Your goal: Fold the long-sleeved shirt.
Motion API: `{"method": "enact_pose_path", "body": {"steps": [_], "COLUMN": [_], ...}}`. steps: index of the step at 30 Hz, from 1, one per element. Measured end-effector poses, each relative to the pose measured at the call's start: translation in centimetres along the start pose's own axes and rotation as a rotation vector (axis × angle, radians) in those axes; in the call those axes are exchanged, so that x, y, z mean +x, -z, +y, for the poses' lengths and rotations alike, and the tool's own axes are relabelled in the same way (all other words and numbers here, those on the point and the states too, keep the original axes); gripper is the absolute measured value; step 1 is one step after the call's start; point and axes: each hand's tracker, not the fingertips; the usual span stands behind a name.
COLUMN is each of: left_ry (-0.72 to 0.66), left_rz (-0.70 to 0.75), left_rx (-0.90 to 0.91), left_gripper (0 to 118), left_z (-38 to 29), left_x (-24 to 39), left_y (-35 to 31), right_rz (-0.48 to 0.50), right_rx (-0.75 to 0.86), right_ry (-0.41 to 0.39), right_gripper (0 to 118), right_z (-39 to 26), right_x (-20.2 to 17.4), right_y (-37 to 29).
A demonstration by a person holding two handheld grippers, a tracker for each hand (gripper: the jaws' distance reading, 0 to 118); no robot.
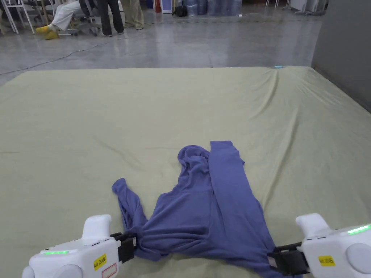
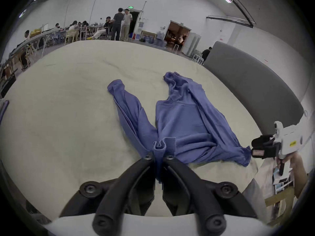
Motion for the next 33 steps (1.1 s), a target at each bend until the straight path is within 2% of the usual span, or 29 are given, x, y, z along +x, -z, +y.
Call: {"method": "enact_pose_path", "body": {"steps": [1,2,3,4,7,11,15,20,23,28,31,33], "left_ry": [0.001,0.001,0.0,-0.002,-0.016,-0.014,-0.057,-0.017,-0.003,0.014,-0.007,-0.02], "left_rz": [-0.001,-0.001,-0.003,-0.004,-0.007,-0.028,-0.061,-0.04,-0.005,0.02,0.074,0.106], "left_rx": [0.004,0.006,0.007,0.012,0.031,0.109,0.207,0.388,0.475,0.618,0.67,0.712], "left_gripper": [0,0,0,0,0,0,0,0,0,0,0,0], "left_z": [0.1,0.0,0.1,0.2,0.8,3.1,7.7,17.3,24.2,35.7,41.9,45.0], "left_x": [0.0,0.0,0.0,-0.1,-0.3,-0.2,-0.4,0.6,1.7,2.9,3.4,3.6], "left_y": [-0.1,-0.1,-0.2,-0.3,-0.9,-2.6,-4.3,-6.7,-8.3,-11.9,-14.0,-15.5], "right_rz": [0.01,0.02,0.02,0.022,0.001,0.007,0.004,-0.066,-0.071,-0.168,-0.243,-0.256], "right_rx": [-0.021,-0.041,-0.066,-0.09,-0.021,0.169,0.351,0.519,0.582,0.714,0.783,0.795], "right_ry": [-0.019,-0.04,-0.047,-0.044,-0.044,0.027,0.044,-0.013,-0.015,-0.033,0.001,0.007], "right_gripper": [59,27,4,3,3,3,3,3,3,3,3,3], "right_z": [-0.1,-0.2,-0.3,-0.5,0.4,3.4,8.0,17.0,23.4,33.3,38.4,41.1], "right_x": [-0.4,-0.8,-1.0,-1.1,-1.1,0.2,0.7,0.6,0.9,1.0,1.6,2.0], "right_y": [0.7,1.3,2.0,2.5,1.2,-3.8,-8.8,-14.2,-17.1,-22.6,-26.2,-28.3]}}
